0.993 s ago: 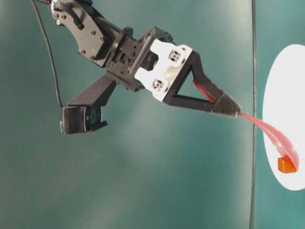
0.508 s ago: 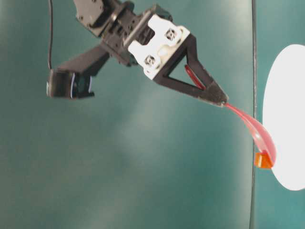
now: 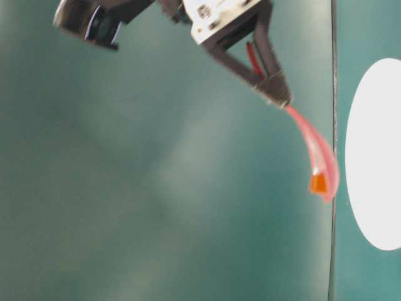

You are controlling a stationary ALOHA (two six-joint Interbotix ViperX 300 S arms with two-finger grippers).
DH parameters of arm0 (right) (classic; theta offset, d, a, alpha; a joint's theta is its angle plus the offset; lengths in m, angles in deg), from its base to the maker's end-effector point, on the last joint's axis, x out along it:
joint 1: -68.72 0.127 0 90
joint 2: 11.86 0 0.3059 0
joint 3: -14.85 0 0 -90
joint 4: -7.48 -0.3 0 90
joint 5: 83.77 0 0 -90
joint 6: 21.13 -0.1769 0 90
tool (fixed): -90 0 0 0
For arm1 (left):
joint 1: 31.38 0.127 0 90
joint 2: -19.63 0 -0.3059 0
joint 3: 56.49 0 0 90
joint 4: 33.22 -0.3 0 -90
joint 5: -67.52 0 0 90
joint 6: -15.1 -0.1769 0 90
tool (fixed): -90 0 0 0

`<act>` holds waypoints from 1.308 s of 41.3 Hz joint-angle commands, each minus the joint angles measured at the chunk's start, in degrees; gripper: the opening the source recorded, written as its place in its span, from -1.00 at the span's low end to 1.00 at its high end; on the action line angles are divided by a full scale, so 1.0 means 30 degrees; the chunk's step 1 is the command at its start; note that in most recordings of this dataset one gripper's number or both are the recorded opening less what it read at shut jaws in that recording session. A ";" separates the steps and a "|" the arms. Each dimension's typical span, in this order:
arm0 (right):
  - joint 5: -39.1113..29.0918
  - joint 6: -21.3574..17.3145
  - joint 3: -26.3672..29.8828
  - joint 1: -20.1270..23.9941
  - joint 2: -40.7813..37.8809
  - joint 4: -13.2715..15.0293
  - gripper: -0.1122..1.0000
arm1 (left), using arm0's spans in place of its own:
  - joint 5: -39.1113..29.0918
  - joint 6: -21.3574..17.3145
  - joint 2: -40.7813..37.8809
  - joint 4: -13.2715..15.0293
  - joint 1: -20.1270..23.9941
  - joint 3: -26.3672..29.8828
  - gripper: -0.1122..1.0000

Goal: Grip the spoon and scoop the red block from the bowl with right arm.

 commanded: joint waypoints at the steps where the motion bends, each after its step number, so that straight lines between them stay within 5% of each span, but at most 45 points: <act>1: 0.1494 -0.0146 -0.0762 0.0322 0.0381 -0.0088 -0.36 | -0.0088 0.0059 -0.0029 -0.0029 0.0029 0.0264 -0.80; 19: 0.6797 -0.1055 -0.3896 0.0762 0.0293 -0.0059 -0.36 | -0.0264 0.0264 0.0791 -0.0059 0.0029 0.0498 -0.80; 54: 0.7822 -0.2080 -0.1611 0.0879 0.0293 0.0000 -0.36 | -0.0439 0.0000 0.0937 -0.0029 0.0029 0.0557 -0.80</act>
